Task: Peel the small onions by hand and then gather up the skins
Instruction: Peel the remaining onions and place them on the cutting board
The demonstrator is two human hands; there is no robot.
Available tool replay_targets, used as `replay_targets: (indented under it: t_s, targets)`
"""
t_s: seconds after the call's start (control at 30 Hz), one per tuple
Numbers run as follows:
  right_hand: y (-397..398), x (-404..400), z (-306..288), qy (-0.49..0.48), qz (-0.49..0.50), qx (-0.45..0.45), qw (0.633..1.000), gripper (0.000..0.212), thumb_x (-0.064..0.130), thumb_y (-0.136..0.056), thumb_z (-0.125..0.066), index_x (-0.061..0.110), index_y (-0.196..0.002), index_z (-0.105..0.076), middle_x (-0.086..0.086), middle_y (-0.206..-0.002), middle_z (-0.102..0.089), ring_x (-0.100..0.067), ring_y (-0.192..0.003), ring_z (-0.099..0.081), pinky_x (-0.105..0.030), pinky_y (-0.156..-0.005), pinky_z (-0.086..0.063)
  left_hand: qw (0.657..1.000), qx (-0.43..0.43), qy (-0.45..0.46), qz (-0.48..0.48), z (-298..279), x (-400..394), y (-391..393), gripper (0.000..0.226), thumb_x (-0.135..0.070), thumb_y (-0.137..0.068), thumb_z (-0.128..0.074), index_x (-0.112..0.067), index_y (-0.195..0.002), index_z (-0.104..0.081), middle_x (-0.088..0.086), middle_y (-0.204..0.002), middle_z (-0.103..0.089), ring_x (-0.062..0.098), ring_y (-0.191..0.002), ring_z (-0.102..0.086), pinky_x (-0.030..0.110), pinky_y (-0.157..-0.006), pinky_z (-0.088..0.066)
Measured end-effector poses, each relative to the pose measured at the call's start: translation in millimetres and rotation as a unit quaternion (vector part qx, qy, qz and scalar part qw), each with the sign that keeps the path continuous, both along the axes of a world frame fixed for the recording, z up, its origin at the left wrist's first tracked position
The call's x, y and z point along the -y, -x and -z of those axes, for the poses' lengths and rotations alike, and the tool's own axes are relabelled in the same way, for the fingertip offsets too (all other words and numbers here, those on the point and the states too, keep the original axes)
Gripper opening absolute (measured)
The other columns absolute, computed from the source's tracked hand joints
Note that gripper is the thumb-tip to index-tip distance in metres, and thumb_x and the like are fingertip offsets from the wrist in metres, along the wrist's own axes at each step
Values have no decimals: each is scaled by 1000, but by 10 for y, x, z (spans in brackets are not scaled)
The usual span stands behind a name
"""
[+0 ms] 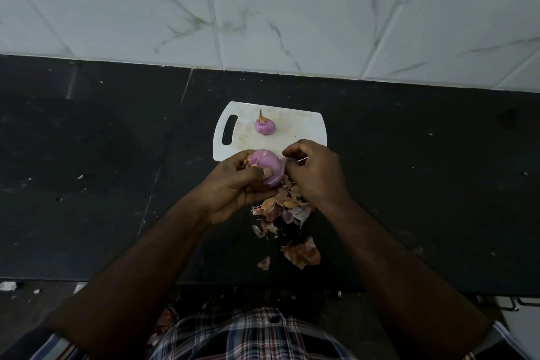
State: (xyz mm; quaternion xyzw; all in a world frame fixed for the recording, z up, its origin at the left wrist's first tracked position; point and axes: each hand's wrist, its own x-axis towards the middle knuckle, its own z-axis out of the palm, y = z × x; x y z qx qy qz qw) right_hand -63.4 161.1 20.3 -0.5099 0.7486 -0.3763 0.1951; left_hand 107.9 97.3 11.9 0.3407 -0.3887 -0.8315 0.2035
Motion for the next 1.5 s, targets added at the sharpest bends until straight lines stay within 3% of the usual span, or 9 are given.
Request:
replay_targets:
  t_s: [0.13,0.23,0.3,0.43,0.63,0.8,1.13,1.33,1.5]
  targets:
    - [87,-23,81,-51,-26,-28,998,21,13,-91,-65,12,-110,-75,-1,-106,-75,-12,-97,-68,-19,-84,-50,998,-39,-54,-18,-9,-20,-11,52,-11,-85,-70,-4,-134,-54,24,-128,-65,36,-108,-68,43,-87,-60]
    - [148,-54,90,-124,-73,-35,989,29,19,-92,-68,15,-120,-72,1,-130,-67,-14,-120,-61,-22,-96,-45,993,-57,-103,-31,13,14,-50,57,-22,-86,-69,-4,-138,-51,26,-133,-62,38,-115,-65,44,-92,-59]
    - [134,-71,60,-93,-73,4,993,35,22,-89,-72,19,-124,-69,7,-137,-61,-10,-126,-55,-28,-107,-44,992,-39,-113,-40,21,33,-54,60,-29,-89,-71,-5,-140,-50,27,-133,-62,40,-119,-64,44,-92,-58]
    - [-30,-105,-36,10,-106,81,991,50,19,-76,-84,21,-124,-67,10,-123,-63,-4,-113,-59,-25,-91,-55,996,58,-58,-39,-18,-4,15,55,-48,-89,-64,-10,-129,-62,21,-119,-71,32,-104,-72,42,-85,-61]
    - [-121,-96,92,84,-143,-43,985,38,23,-73,-85,14,-105,-67,6,-107,-57,-7,-100,-58,-27,-80,-55,987,145,14,-74,-25,-45,80,54,-60,-89,-62,-13,-114,-71,13,-103,-77,19,-81,-74,36,-74,-61]
    - [-104,-77,74,43,-172,-27,984,34,28,-72,-86,17,-94,-63,6,-98,-54,-6,-88,-56,-23,-75,-52,979,182,38,-81,-42,-86,88,54,-57,-91,-61,-6,-103,-71,9,-82,-74,15,-65,-69,27,-58,-58]
    - [-48,3,24,23,-202,-27,979,34,28,-73,-83,14,-86,-55,1,-90,-49,-13,-77,-52,-35,-68,-50,974,200,49,-93,-80,-92,171,53,-58,-90,-62,-7,-94,-73,10,-76,-71,19,-61,-65,28,-58,-58]
    - [-76,-22,50,55,-181,-27,982,36,29,-74,-83,16,-97,-59,5,-100,-50,-8,-91,-53,-28,-74,-52,978,186,27,-86,-86,-53,146,53,-60,-93,-58,-10,-104,-72,10,-88,-75,19,-73,-70,32,-66,-61]
    - [-128,-85,85,72,-151,6,986,65,41,-66,-86,17,-122,-62,7,-119,-46,-11,-114,-54,-38,-84,-58,990,139,-26,-12,-104,4,69,57,-64,-91,-57,-17,-120,-69,12,-104,-76,19,-77,-67,36,-80,-58]
